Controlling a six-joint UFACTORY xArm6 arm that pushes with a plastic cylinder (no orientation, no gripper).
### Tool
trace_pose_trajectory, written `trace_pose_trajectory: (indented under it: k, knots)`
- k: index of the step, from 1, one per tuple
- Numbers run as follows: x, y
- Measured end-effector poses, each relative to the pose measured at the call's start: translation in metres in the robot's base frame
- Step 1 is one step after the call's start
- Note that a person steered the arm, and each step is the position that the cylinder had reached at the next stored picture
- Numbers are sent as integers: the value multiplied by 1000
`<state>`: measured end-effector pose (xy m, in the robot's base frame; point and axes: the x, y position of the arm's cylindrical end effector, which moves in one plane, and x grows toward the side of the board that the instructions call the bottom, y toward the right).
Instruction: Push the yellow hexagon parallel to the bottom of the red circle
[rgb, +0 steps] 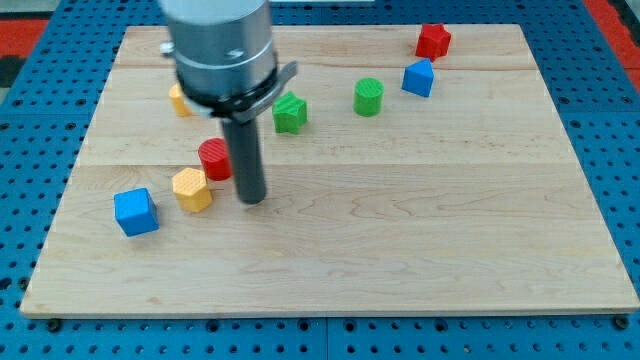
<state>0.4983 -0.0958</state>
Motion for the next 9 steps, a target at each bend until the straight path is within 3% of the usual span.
trace_pose_trajectory:
  k: [1,2,4,6,8,9]
  knots:
    - [46,5]
    - [68,-47]
    - [19,-151]
    - [-39,-84]
    - [2,-91]
    - [-3,-80]
